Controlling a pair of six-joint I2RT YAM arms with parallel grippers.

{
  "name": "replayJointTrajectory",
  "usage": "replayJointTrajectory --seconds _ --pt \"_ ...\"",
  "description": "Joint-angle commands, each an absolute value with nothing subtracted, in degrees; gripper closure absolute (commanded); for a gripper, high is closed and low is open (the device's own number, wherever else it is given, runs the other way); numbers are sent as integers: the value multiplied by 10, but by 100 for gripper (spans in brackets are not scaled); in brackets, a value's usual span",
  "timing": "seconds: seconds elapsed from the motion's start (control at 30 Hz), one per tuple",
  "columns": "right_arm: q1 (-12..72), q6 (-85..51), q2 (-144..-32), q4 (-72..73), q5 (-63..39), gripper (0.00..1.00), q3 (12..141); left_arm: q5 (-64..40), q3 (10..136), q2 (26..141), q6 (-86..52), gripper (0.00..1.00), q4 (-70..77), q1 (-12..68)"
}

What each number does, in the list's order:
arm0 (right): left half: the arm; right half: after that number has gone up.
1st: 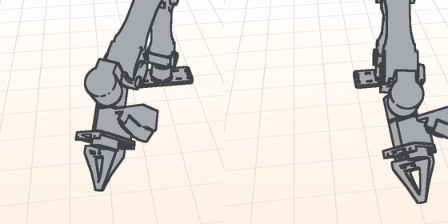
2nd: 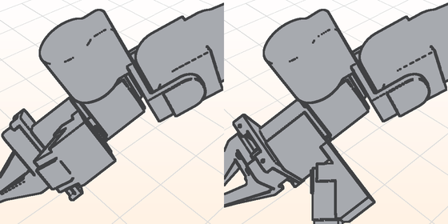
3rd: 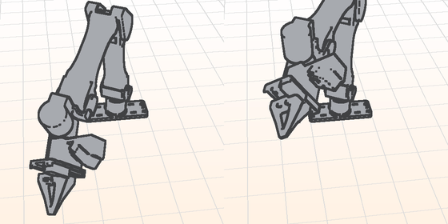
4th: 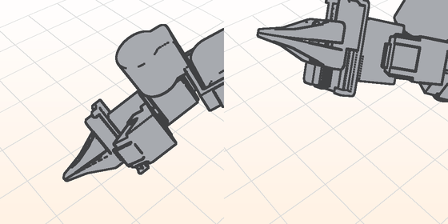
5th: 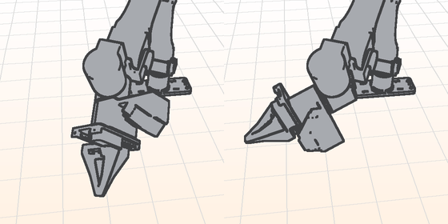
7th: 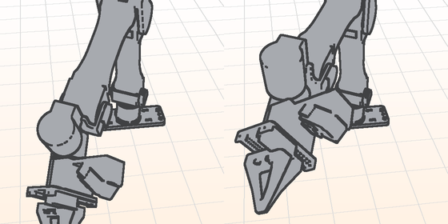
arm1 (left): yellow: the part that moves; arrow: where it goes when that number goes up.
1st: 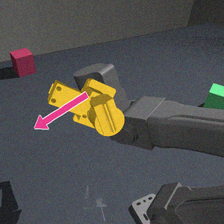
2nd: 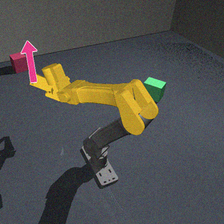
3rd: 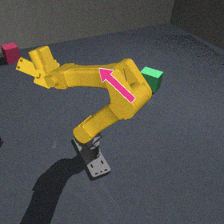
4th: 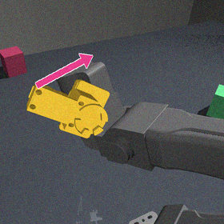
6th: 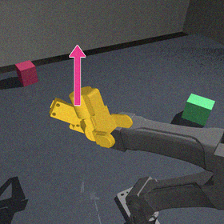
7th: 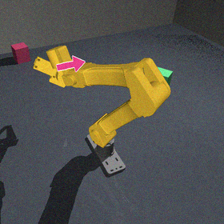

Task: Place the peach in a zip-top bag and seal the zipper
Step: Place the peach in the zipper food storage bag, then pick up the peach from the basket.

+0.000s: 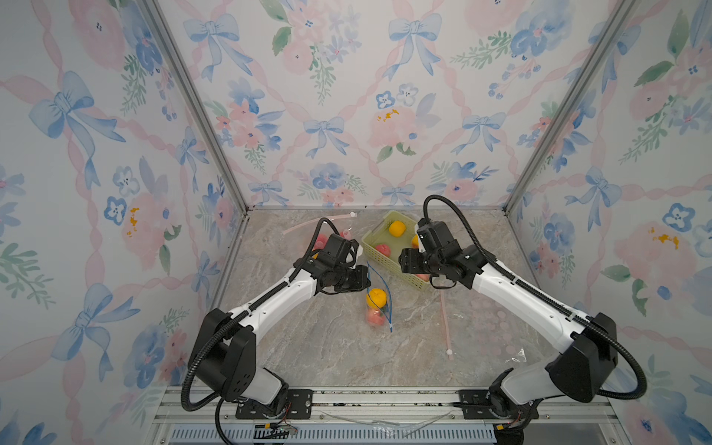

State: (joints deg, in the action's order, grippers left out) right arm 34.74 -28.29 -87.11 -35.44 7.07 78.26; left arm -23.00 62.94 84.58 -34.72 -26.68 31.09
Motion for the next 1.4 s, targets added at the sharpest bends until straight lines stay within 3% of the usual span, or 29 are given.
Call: replayJointTrajectory --seconds 0.0,0.33,0.7,1.07,1.37 --pt "304 -241 -937 -409 49 26 835 -238 621 834 -348 100 -258 309" --pt "243 -190 -1107 -516 31 32 931 -239 618 834 -357 100 -245 311" --pt "235 -172 -1161 -527 0 33 938 -239 615 830 -364 100 -240 312" --pt "244 -138 -1183 -583 42 31 962 -238 613 827 -367 100 -235 313" --pt "247 -115 -1231 -608 43 36 989 -237 613 829 -367 100 -233 313"
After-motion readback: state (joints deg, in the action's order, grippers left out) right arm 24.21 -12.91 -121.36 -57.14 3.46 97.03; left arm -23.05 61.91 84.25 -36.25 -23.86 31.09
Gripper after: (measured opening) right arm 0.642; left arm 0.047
